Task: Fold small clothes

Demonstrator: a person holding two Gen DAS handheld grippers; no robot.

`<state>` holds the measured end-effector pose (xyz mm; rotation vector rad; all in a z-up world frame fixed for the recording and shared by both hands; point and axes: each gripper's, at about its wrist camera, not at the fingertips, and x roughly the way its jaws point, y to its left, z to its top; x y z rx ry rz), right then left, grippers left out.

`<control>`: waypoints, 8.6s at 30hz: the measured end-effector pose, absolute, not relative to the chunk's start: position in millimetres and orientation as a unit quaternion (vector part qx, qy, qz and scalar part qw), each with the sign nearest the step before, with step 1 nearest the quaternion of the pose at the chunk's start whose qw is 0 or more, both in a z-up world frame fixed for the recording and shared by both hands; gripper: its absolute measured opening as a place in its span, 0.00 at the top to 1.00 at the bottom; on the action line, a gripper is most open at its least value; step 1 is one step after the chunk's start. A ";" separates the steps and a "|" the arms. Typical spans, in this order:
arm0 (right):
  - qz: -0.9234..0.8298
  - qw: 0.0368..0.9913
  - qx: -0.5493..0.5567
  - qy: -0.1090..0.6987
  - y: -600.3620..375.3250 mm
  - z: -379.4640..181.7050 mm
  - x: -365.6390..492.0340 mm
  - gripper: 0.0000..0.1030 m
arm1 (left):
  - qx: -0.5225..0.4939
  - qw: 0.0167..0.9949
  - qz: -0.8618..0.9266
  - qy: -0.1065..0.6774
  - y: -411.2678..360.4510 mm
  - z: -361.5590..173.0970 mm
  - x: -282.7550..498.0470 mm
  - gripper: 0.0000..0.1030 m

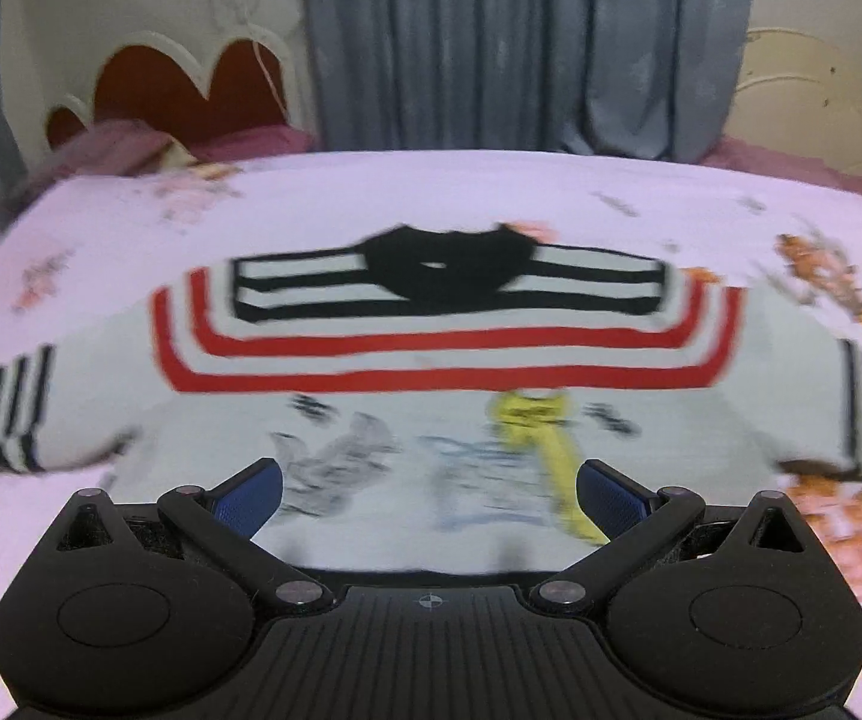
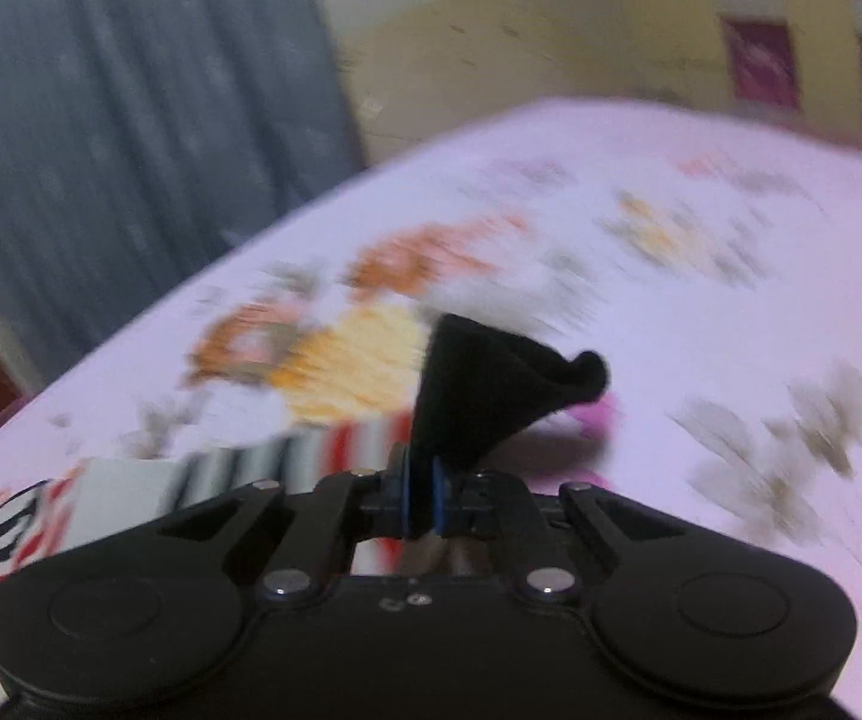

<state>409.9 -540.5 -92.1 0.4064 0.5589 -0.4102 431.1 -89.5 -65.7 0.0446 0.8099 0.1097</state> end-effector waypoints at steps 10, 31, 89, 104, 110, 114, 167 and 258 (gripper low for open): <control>0.028 0.945 0.114 0.304 -342.2 -70.2 484.9 0.93 | -0.062 0.919 0.040 0.387 20.2 -83.9 452.0 0.00; 0.120 0.929 0.039 0.347 -176.9 -100.1 494.0 0.86 | -0.144 0.908 -0.106 0.380 53.1 -113.3 499.5 0.04; -0.066 0.916 0.145 0.368 -364.6 -125.2 589.0 0.75 | -0.038 0.936 0.014 0.350 50.7 -141.9 565.4 0.65; 0.008 0.922 0.018 0.387 -300.8 -126.0 602.8 0.86 | -0.002 0.928 -0.067 0.368 -22.9 -152.9 592.2 0.52; 0.009 0.910 0.026 0.414 -324.4 -124.5 610.3 0.94 | 0.005 0.927 -0.059 0.370 -9.9 -155.9 591.9 0.47; 0.015 0.915 0.035 0.401 -313.8 -104.2 589.8 0.79 | 0.014 0.940 -0.091 0.330 -32.2 -130.7 563.1 0.47; -0.035 0.910 0.095 0.402 -224.3 -66.9 509.5 0.74 | -0.446 0.827 0.297 0.170 428.0 -188.4 378.4 0.60; -0.014 0.886 0.153 0.437 -249.6 -87.9 557.4 0.83 | -0.064 0.924 -0.043 0.375 152.3 -145.9 635.7 0.45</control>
